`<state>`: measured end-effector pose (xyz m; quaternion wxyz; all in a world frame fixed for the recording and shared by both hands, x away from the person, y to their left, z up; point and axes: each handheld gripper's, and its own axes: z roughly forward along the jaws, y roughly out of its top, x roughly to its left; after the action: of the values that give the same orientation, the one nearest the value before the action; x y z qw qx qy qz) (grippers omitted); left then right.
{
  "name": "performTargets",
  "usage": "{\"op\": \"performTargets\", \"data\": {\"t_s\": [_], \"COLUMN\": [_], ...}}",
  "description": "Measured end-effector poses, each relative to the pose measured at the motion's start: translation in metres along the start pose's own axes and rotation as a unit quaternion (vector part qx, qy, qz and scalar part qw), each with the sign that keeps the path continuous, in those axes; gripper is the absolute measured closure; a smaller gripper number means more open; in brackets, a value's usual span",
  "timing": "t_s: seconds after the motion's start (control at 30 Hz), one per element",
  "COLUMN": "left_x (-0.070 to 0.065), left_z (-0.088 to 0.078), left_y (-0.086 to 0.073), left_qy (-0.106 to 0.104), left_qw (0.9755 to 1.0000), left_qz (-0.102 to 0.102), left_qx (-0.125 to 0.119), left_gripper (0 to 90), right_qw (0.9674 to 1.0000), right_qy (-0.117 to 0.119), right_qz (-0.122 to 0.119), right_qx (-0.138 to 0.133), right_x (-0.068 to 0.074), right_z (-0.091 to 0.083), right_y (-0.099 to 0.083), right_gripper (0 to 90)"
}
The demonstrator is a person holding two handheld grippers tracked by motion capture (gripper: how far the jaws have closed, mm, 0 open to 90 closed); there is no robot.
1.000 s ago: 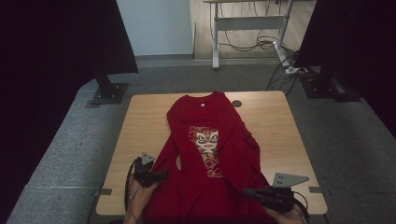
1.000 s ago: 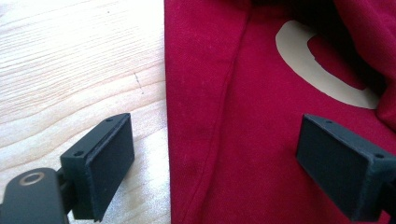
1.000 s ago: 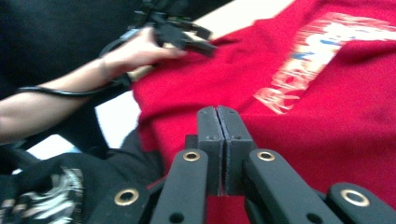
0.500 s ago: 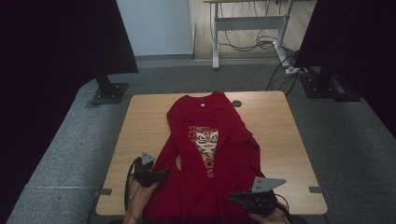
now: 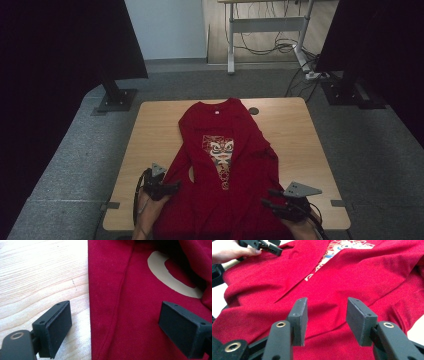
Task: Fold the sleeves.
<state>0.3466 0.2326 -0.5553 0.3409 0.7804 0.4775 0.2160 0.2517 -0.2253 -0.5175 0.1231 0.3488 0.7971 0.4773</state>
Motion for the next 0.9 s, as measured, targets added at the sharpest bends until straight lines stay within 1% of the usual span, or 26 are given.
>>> {"op": "performTargets", "data": {"t_s": [0.07, 0.1, 0.13, 0.17, 0.2, 0.23, 0.3, 0.33, 0.37, 0.4, 0.43, 0.47, 0.53, 0.57, 0.6, 0.63, 0.67, 0.7, 0.8, 0.83, 0.87, 0.9], "left_x": [0.000, 0.000, 0.000, 0.000, 0.000, 0.000, 0.000, 0.000, 0.000, 0.000, 0.000, 0.000, 0.000, 0.000, 0.000, 0.000, 0.000, 0.000, 0.000, 0.000, 0.000, 0.000], "left_z": [0.000, 0.000, 0.000, 0.000, 0.000, 0.000, 0.000, 0.000, 0.000, 0.000, 0.000, 0.000, 0.000, 0.000, 0.000, 0.000, 0.000, 0.000, 0.000, 0.000, 0.000, 0.000], "left_y": [0.000, 0.000, 0.000, 0.000, 0.000, 0.000, 0.000, 0.000, 0.000, 0.000, 0.000, 0.000, 0.000, 0.000, 0.000, 0.000, 0.000, 0.000, 0.000, 0.000, 0.000, 0.000], "left_qy": [0.000, 0.000, 0.000, 0.000, 0.000, 0.000, 0.000, 0.000, 0.000, 0.000, 0.000, 0.000, 0.000, 0.000, 0.000, 0.000, 0.000, 0.000, 0.000, 0.000, 0.000, 0.000], "left_qw": [1.0000, 1.0000, 1.0000, 1.0000, 1.0000, 1.0000, 1.0000, 1.0000, 1.0000, 1.0000, 1.0000, 1.0000, 1.0000, 1.0000, 1.0000, 1.0000, 1.0000, 1.0000, 1.0000, 1.0000, 1.0000, 1.0000], "left_qz": [0.000, 0.000, 0.000, 0.000, 0.000, 0.000, 0.000, 0.000, 0.000, 0.000, 0.000, 0.000, 0.000, 0.000, 0.000, 0.000, 0.000, 0.000, 0.000, 0.000, 0.000, 0.000], "left_qx": [0.000, 0.000, 0.000, 0.000, 0.000, 0.000, 0.000, 0.000, 0.000, 0.000, 0.000, 0.000, 0.000, 0.000, 0.000, 0.000, 0.000, 0.000, 0.000, 0.000, 0.000, 0.000], "left_gripper": [11.7, 11.7, 11.7, 11.6, 11.6, 11.6, 11.6, 11.7, 11.6, 11.7, 11.7, 11.7, 11.7, 11.7, 11.7, 11.6, 11.6, 11.6, 11.6, 11.7, 11.7, 11.6], "right_qw": [1.0000, 0.9998, 0.9998, 0.9989, 0.9989, 0.9984, 0.9984, 0.9967, 0.9960, 0.9960, 0.9950, 0.9950, 0.9950, 0.9914, 0.9914, 0.9900, 0.9902, 0.9912, 0.9915, 0.9921, 0.9923, 0.9923], "right_qy": [0.000, 0.016, 0.016, 0.037, 0.037, 0.042, 0.042, 0.051, 0.054, 0.054, 0.055, 0.055, 0.055, 0.045, 0.045, 0.031, 0.032, 0.034, 0.036, 0.033, 0.036, 0.036], "right_qz": [0.000, -0.012, -0.012, -0.023, -0.023, -0.029, -0.029, -0.049, -0.055, -0.055, -0.065, -0.065, -0.065, -0.094, -0.094, -0.103, -0.101, -0.094, -0.092, -0.084, -0.079, -0.079], "right_qx": [0.000, 0.009, 0.009, 0.020, 0.020, 0.023, 0.023, 0.041, 0.046, 0.046, 0.052, 0.052, 0.052, 0.079, 0.079, 0.091, 0.091, 0.087, 0.084, 0.087, 0.089, 0.089], "right_x": [0.000, 0.007, 0.007, 0.015, 0.015, 0.017, 0.017, 0.024, 0.026, 0.026, 0.028, 0.028, 0.028, 0.034, 0.034, 0.036, 0.036, 0.035, 0.035, 0.033, 0.032, 0.032], "right_z": [0.000, 0.001, 0.001, 0.007, 0.007, 0.010, 0.010, 0.022, 0.024, 0.024, 0.027, 0.027, 0.027, 0.036, 0.036, 0.034, 0.032, 0.029, 0.024, 0.013, 0.010, 0.010], "right_y": [0.000, -0.007, -0.007, -0.015, -0.015, -0.017, -0.017, -0.023, -0.024, -0.024, -0.024, -0.024, -0.024, -0.028, -0.028, -0.028, -0.028, -0.028, -0.028, -0.030, -0.032, -0.032], "right_gripper": [51.4, 51.4, 52.2, 52.9, 52.9, 52.9, 53.4, 55.0, 55.9, 55.9, 55.9, 57.3, 57.3, 57.3, 64.4, 84.8, 87.4, 88.5, 88.7, 88.9, 88.9, 88.9]}}
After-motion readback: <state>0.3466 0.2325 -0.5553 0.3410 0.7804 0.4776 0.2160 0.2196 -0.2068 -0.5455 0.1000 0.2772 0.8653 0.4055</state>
